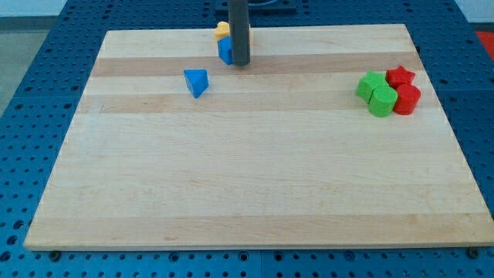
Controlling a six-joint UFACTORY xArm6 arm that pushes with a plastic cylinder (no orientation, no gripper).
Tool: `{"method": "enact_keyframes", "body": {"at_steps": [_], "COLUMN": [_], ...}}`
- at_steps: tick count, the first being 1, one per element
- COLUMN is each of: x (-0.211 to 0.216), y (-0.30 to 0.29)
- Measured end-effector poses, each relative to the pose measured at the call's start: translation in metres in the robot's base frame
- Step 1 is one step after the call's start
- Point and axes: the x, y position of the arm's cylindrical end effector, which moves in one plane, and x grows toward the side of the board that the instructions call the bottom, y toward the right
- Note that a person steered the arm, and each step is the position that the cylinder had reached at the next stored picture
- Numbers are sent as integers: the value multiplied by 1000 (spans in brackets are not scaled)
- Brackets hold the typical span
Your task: Move arm towards center right side of the board
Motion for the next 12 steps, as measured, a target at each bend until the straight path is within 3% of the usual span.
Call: {"method": "enact_keyframes", "body": {"at_steps": [4,5,8,9,10,12], "x": [-10,-10,-14,2,29,76], "y": [0,47,313,373,373,304]}}
